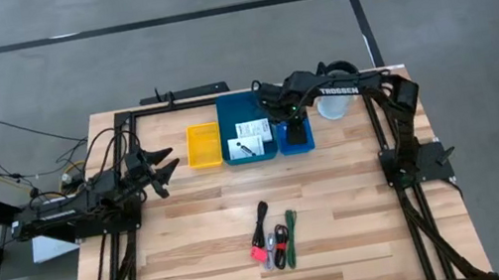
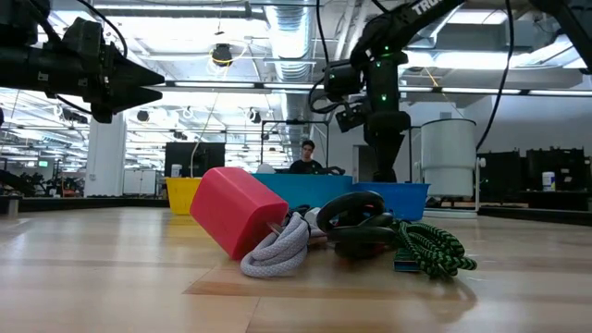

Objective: Pick and place items into bin
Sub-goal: Put the black charger adapter into the blue bin, then put the pink charger adapter into the blue bin

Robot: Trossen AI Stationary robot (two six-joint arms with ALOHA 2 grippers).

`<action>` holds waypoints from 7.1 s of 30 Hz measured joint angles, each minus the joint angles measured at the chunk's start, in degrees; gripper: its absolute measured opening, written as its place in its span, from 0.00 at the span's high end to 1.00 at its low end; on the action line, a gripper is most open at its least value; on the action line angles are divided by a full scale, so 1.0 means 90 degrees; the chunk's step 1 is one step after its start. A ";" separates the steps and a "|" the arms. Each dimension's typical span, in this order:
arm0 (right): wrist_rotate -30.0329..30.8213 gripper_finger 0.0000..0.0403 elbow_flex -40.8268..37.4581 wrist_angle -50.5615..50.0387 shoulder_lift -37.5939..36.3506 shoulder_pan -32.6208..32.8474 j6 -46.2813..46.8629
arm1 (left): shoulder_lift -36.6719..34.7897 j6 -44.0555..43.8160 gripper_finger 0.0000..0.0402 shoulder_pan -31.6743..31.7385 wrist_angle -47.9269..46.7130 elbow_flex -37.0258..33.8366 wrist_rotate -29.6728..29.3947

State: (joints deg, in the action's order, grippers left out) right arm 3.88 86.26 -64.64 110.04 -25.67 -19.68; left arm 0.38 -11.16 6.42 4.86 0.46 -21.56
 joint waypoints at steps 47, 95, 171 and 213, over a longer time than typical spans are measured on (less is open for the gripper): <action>0.2575 0.51 0.0044 0.2921 -0.0092 0.5073 0.6243 | 0.0000 -0.0002 0.47 0.0000 -0.0001 0.0001 -0.0003; 0.1989 0.44 0.0051 0.4850 0.1059 0.6338 0.7370 | 0.0001 -0.0002 0.47 0.0000 -0.0002 0.0001 -0.0002; 0.1728 0.42 0.0838 0.4281 0.1771 0.6140 0.7138 | 0.0001 -0.0002 0.47 0.0000 -0.0002 -0.0001 -0.0002; 0.1059 0.42 0.0862 0.4338 0.2030 0.5876 0.5856 | -0.0001 -0.0001 0.47 -0.0001 -0.0001 -0.0001 -0.0002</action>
State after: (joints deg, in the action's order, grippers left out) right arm 13.41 94.02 -25.60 128.31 27.22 33.02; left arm 0.37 -11.17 6.40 4.85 0.46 -21.58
